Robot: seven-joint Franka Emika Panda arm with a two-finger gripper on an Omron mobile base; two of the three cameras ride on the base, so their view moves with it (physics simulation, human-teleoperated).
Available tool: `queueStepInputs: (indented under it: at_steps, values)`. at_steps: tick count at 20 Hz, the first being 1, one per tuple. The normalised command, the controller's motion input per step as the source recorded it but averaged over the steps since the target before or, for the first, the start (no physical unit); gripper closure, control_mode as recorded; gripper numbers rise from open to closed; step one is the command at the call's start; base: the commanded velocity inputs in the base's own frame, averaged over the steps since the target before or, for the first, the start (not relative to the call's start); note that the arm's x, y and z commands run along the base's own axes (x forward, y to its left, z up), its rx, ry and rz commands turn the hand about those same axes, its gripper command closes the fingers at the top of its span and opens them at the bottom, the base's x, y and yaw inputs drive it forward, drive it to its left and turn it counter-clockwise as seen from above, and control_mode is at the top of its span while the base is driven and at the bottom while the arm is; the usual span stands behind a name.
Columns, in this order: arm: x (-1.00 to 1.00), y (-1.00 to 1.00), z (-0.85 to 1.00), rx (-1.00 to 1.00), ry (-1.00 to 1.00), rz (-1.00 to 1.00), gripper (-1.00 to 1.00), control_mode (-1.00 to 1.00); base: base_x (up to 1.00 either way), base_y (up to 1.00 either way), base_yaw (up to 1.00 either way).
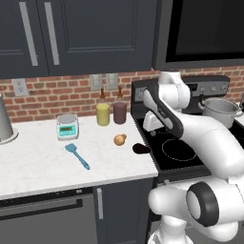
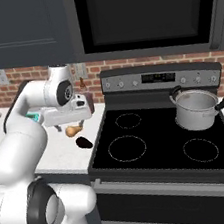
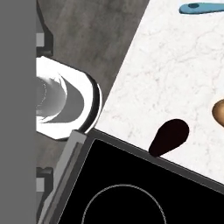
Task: Put the avocado and squash in the pot. Retrieve the spatula and lightly stir the vegetables in the pot.
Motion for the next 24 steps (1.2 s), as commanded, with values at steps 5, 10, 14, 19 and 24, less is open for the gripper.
queueStepInputs:
  at_steps: [5,10,14,19,24]
  values:
    - [-0.01,0.04,-0.33,-0.11,0.10,0.05,-1.00,-1.00,0.00,0.00,0.00]
    - [0.33,0.14,-0.40,0.00,-0.03,0.08,-1.00,-1.00,0.00,0.00,0.00]
    - [0.43,0.07,-0.40,0.00,-0.05,0.06,-1.00,-1.00,0.00,0.00,0.00]
    - [0.46,0.04,-0.43,0.00,0.00,0.03,-1.00,-1.00,0.00,0.00,0.00]
    - [0.37,0.03,-0.40,0.00,0.00,0.04,-1.00,-1.00,0.00,0.00,0.00]
